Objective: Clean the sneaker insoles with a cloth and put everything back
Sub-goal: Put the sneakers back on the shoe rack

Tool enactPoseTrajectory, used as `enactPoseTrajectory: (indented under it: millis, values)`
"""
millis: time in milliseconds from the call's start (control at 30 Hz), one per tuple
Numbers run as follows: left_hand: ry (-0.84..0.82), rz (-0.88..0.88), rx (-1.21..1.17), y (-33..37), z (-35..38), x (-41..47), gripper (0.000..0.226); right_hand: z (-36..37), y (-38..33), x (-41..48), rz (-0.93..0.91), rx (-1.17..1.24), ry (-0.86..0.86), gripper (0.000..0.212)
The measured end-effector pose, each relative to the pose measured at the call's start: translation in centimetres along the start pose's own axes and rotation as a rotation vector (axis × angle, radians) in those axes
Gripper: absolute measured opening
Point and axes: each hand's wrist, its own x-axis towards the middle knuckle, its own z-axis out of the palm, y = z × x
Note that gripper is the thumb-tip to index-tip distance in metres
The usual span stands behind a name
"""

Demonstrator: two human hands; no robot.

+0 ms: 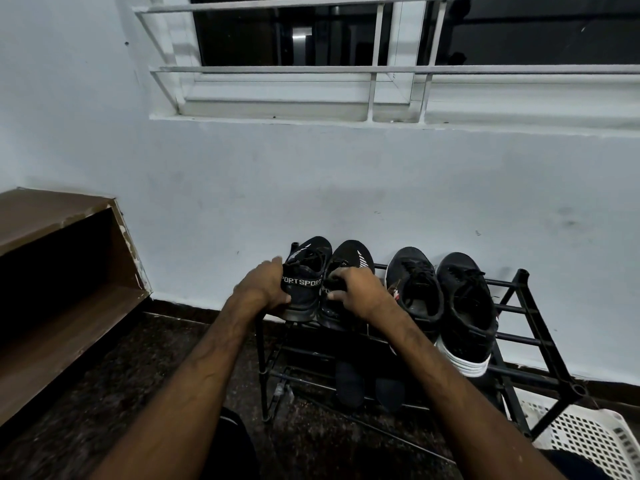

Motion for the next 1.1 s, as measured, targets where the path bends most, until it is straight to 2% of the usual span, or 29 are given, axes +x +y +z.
enactPoseTrajectory:
  millis: [133,267,433,567,667,767,867,967,1100]
  values:
    - [0.241,0.195,-0.069,3.0,-1.5,-1.3,0.065,-1.3,0.1,-0.2,-0.026,0.024,-0.056,0.06]
    - [0.21,0.402,-0.043,7.0,-0.5,-2.5,0.06,-2.4,0.8,-0.8,-0.054,0.032,0.036,0.059]
    - [0.293,0.537,0.102,12.7,0.8,-3.2,0.064,-5.3,4.2,-3.9,-0.014,-0.127,0.124,0.081]
    - [0.273,0.665,0.144,18.0,2.5,-4.7,0.068,-9.2,7.8,-7.8,0.051,-0.227,0.167,0.073]
    - [0.267,0.754,0.146,22.2,3.8,-6.2,0.068,-11.5,10.5,-11.0,0.115,-0.305,0.178,0.075]
    - [0.237,0.845,0.152,26.4,5.4,-8.0,0.07,-13.8,13.3,-14.6,0.189,-0.345,0.173,0.066]
    - [0.178,0.95,0.196,31.2,7.7,-9.2,0.072,-15.8,17.1,-19.4,0.28,-0.403,0.142,0.061]
    - [0.096,1.057,0.182,36.8,10.1,-11.0,0.07,-17.4,21.0,-24.7,0.383,-0.457,0.119,0.065]
    - [0.004,1.095,0.117,42.7,11.7,-12.7,0.073,-19.8,24.3,-29.0,0.44,-0.407,0.147,0.063]
